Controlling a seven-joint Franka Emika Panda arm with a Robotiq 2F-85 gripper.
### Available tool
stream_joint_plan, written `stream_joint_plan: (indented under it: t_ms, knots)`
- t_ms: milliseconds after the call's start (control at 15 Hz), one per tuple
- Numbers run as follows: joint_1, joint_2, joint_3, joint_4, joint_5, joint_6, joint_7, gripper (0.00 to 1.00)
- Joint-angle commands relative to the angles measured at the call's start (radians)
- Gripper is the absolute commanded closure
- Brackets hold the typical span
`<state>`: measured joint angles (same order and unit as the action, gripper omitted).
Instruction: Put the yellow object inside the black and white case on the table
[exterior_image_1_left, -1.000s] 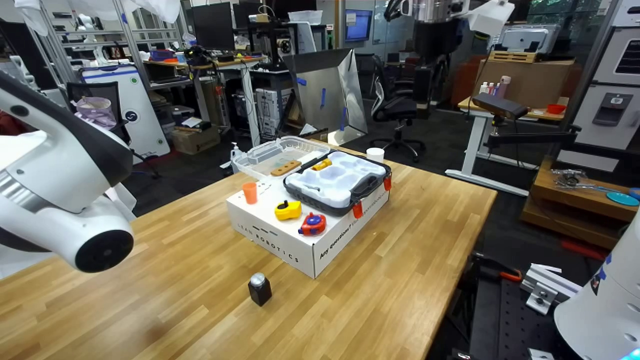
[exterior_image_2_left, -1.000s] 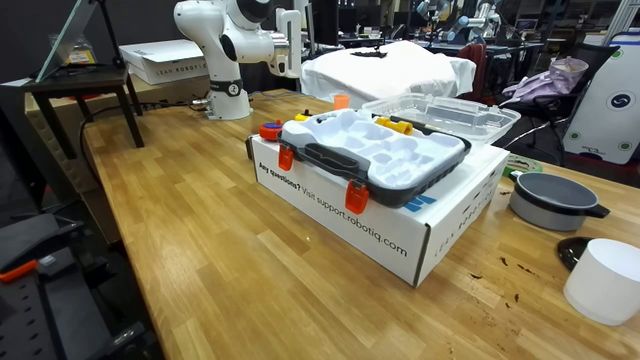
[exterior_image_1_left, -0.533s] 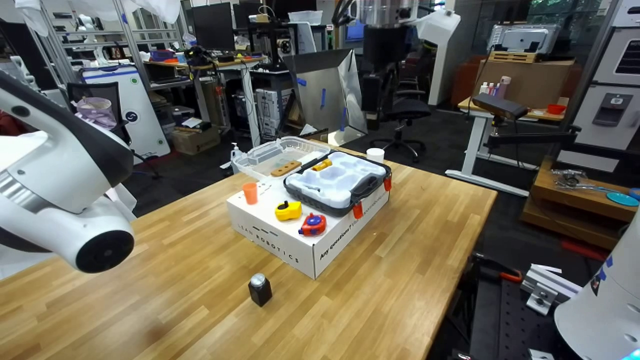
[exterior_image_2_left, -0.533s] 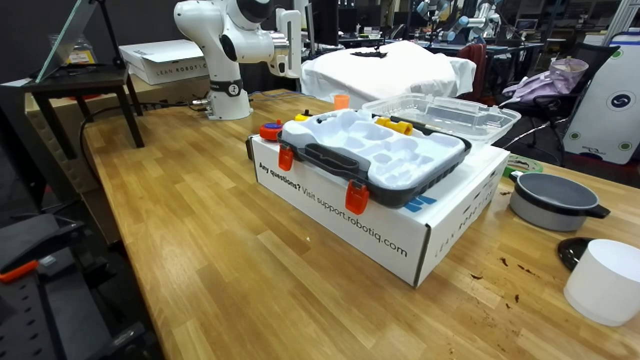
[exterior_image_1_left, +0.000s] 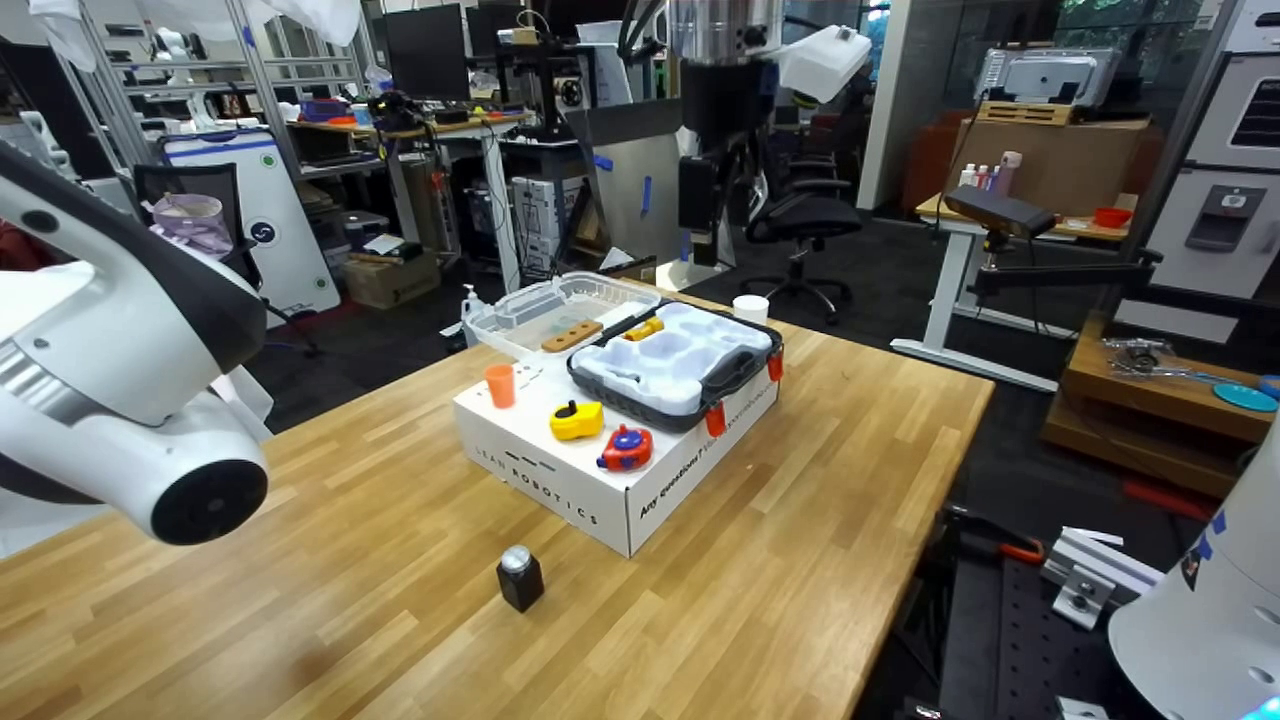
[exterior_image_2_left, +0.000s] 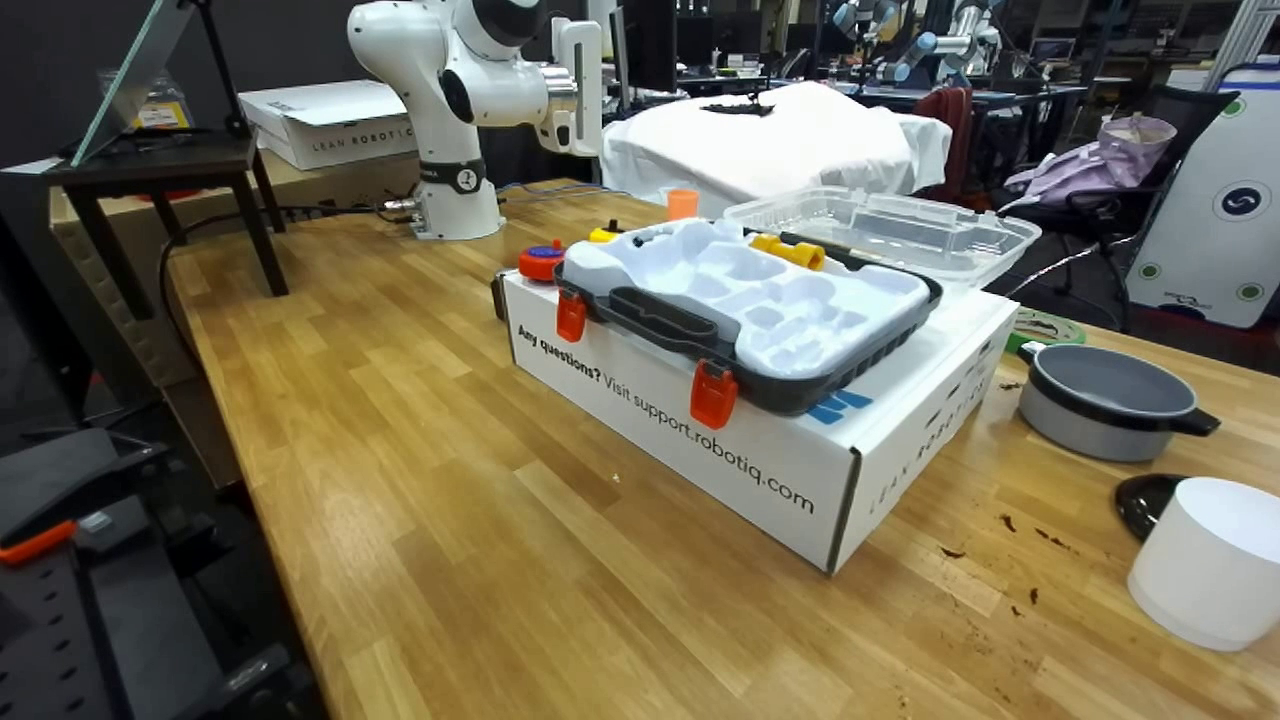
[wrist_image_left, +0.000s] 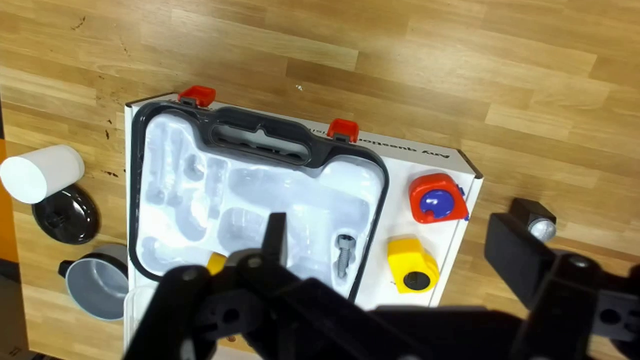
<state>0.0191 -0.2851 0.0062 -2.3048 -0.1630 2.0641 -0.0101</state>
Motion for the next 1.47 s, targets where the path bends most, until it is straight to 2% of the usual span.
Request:
stream_joint_plan:
  t_ms: [0, 333, 933, 1267, 1400]
  knots:
    - [-0.006, 0.000, 0.006, 0.002, 0.002, -0.002, -0.001, 0.00]
    - [-0.001, 0.029, 0.001, 0.026, 0.019, 0.012, -0.018, 0.00]
    - [0.030, 0.227, 0.034, 0.138, 0.132, 0.062, 0.056, 0.00]
    - [0.037, 0.351, 0.044, 0.188, 0.116, 0.122, 0.091, 0.00]
    - [0.038, 0.342, 0.043, 0.167, 0.114, 0.126, 0.079, 0.00]
